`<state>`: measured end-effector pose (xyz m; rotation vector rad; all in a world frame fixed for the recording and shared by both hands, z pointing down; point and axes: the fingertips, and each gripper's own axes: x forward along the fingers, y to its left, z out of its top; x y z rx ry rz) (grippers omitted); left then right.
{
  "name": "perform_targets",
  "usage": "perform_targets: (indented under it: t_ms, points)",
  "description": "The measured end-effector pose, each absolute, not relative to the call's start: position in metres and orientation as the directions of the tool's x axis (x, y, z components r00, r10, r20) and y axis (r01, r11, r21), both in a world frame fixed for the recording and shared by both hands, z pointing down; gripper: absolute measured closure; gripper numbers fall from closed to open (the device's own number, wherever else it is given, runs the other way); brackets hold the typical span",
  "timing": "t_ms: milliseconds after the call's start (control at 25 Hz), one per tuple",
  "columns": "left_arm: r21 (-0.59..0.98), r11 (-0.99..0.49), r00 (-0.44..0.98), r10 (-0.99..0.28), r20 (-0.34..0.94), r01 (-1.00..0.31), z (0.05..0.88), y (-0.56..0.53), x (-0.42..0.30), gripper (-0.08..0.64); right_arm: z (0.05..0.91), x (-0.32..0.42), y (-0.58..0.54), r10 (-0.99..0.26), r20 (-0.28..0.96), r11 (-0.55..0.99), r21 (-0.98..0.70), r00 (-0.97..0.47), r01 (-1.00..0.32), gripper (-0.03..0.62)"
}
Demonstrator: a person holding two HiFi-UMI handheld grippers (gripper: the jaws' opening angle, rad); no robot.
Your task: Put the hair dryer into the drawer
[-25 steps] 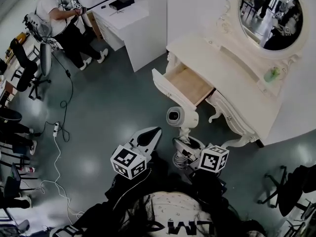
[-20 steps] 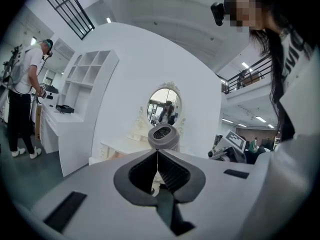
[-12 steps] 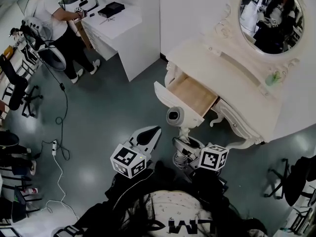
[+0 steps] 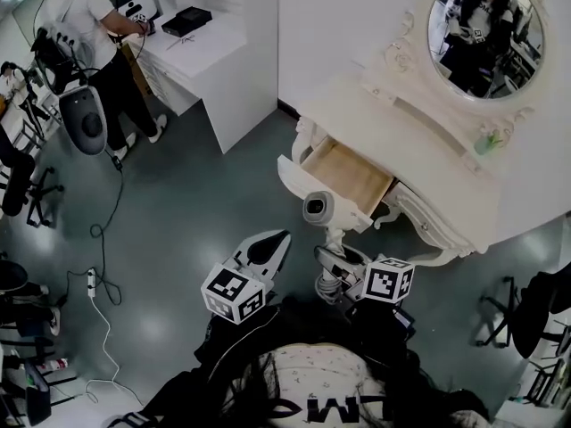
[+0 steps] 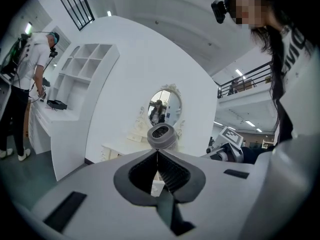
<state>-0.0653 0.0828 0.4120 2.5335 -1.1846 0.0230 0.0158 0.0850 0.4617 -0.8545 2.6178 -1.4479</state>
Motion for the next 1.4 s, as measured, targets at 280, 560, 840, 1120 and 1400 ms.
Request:
perform_targets:
  t_ms: [280,560,840,1120,1400]
  points:
    - [0.336,-0.588,0.662,-0.729,0.173,-0.736,0.426,0.071,-0.062,0.560,0.474,0.024,0.060,-0.481,0.274,0.378,-0.792,-0.833,-0.480,0.362]
    - [0.335,-0.539,0.618,-0.759,0.205,-0.773,0.431,0.037,-0.080,0.560,0.500,0.024,0.010,-0.473,0.296,0.332,-0.813,-0.830,-0.479,0.362]
    - [0.311,-0.516,0.592,-0.768,0.245,-0.798,0.432,-0.029,-0.094,0.560,0.514,0.019,-0.048,-0.454,0.315,0.300,-0.827,-0.833,-0.476,0.362]
    - [0.296,-0.572,0.642,-0.714,0.279,-0.765,0.428,-0.083,-0.062,0.560,0.528,0.038,-0.097,-0.469,0.351,0.253,-0.826,-0.811,-0.504,0.362]
    - [0.258,-0.607,0.660,-0.685,0.309,-0.752,0.423,-0.124,-0.036,0.560,0.542,0.056,-0.120,-0.479,0.367,0.235,-0.821,-0.797,-0.520,0.362]
